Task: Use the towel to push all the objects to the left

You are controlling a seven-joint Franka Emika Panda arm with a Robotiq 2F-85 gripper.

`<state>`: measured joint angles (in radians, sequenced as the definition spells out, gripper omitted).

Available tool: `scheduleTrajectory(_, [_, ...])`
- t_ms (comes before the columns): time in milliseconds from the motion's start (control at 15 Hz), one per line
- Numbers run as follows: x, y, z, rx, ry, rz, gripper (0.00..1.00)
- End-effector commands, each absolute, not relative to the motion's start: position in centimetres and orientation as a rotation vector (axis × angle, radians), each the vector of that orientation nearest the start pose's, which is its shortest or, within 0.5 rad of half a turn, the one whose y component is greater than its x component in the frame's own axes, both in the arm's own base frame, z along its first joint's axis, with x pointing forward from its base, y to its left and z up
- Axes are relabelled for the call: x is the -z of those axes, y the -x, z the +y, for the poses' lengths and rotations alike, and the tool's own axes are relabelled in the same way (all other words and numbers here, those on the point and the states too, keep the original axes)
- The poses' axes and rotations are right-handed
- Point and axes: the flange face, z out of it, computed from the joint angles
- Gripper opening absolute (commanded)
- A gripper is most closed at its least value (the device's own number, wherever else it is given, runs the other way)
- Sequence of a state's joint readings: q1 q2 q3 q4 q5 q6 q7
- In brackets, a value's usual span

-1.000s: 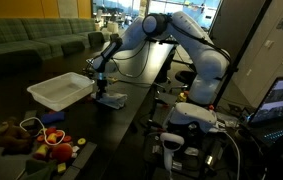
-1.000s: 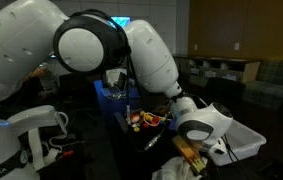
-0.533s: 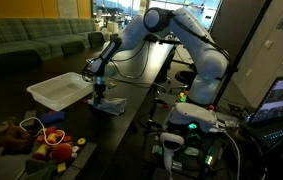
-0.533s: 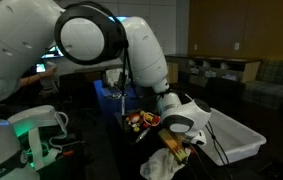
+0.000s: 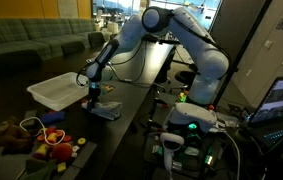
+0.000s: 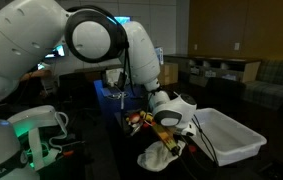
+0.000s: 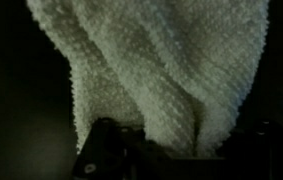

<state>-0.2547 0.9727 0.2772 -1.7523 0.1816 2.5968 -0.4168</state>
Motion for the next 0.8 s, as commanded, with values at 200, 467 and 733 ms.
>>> scheduleTrajectory(200, [-1.8, -58.2, -3.3, -0.165, 2.831, -0.139, 0.03])
scheduleTrajectory(467, [-2.0, -57.7, -7.9, -0.144, 2.933, -0.041, 0.03])
scheduleTrajectory(733, [-1.6, -59.6, -10.3, -0.096, 2.979, 0.043, 0.03])
